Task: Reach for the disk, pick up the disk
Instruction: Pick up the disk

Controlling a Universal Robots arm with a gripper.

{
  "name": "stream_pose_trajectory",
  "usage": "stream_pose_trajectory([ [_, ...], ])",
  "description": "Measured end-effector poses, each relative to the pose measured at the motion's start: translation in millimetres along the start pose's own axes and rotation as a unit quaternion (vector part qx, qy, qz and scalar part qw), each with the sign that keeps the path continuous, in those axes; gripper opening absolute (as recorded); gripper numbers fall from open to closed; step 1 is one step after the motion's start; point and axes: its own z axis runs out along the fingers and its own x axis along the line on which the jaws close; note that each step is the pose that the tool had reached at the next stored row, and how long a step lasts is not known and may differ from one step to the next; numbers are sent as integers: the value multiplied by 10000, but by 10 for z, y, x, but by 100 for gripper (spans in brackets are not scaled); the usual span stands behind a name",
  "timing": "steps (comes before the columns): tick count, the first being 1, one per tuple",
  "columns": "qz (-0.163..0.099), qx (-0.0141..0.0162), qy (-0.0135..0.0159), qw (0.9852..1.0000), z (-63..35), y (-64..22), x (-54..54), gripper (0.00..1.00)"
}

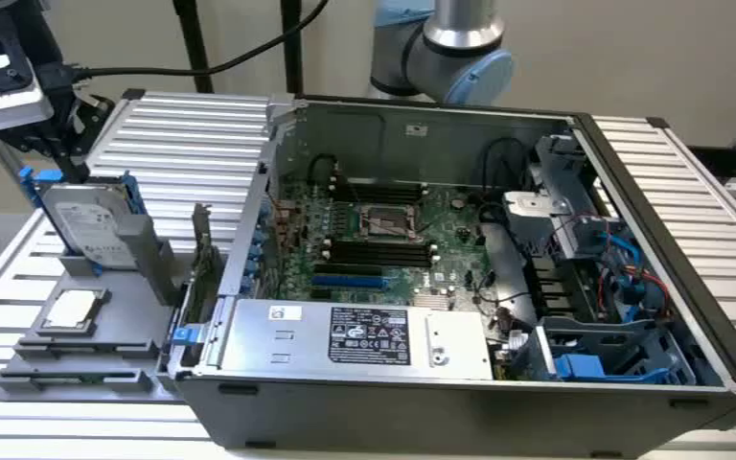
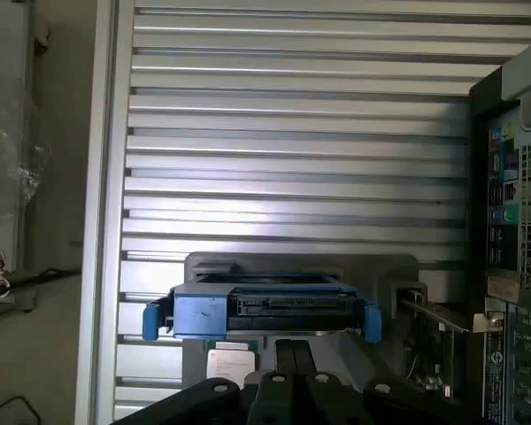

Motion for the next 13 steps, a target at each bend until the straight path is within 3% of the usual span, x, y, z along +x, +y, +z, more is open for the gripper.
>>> stream_pose_trajectory([
  [13, 0, 0, 0, 10000, 0, 0, 0, 11],
])
